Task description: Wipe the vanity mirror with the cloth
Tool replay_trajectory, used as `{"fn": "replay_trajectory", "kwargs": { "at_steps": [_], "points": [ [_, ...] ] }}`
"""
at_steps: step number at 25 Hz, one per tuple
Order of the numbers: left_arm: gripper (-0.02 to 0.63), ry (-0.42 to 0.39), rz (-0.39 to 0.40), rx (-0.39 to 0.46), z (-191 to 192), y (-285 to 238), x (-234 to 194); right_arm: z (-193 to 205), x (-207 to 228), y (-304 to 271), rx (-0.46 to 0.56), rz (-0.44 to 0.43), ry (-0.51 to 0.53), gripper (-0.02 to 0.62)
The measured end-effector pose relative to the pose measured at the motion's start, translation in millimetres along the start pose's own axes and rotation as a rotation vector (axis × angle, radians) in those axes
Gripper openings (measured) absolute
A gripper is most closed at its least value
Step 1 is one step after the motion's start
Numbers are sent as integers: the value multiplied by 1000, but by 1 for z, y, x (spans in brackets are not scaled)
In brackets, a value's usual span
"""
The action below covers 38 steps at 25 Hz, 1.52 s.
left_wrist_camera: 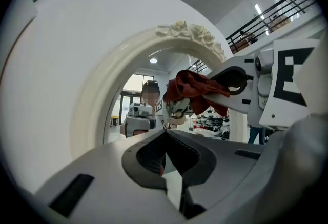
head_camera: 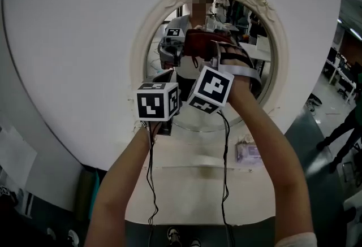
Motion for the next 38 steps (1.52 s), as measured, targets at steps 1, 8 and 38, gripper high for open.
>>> {"fn": "replay_trajectory", "kwargs": {
  "at_steps": [1, 8, 38],
  "points": [
    [6, 11, -3, -16, 13, -1, -1, 1, -10, 3, 1, -13, -2, 58],
    [6, 93, -19, -133, 124, 4, -1, 12, -101, 34, 0, -135, -19, 58],
    [6, 190, -31, -282, 293, 3, 5, 53, -330, 115, -60, -452, -71, 58]
  ]
}}
Point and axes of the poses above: the fingertips, and each gripper's own axes: y backward along the fingers, x to its right, z out of its underside, the point moved 1 cm from there along y, backward along the fingers, and after that the axes turned 14 degrees about z, right-handed, at the moved point
